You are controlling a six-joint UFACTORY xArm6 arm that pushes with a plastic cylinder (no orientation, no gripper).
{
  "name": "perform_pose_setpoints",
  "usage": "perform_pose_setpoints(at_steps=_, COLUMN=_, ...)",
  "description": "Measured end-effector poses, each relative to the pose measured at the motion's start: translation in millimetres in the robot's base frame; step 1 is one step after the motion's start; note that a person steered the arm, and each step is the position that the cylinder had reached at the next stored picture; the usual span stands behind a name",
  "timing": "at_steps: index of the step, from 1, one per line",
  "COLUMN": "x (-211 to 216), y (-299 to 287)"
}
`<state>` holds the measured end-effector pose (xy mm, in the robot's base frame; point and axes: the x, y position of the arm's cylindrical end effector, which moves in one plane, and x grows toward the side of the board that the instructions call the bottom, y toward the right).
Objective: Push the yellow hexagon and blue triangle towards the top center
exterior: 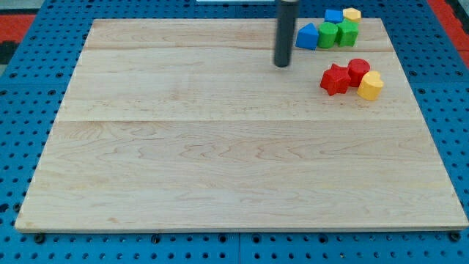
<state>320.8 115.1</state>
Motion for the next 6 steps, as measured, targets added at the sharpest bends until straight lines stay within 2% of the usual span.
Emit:
perform_pose_setpoints(at_steps=1, x=-8.0, y=102.4)
perform_pose_setpoints(at_steps=2, x=-37.1, y=183.7)
perform_pose_setpoints(at_steps=3, x=-95.3, y=204.0)
perform_pose_setpoints(at_steps=4, x=-129.8, y=200.2)
perform_pose_setpoints(at_steps=6, x=-125.1, y=27.3)
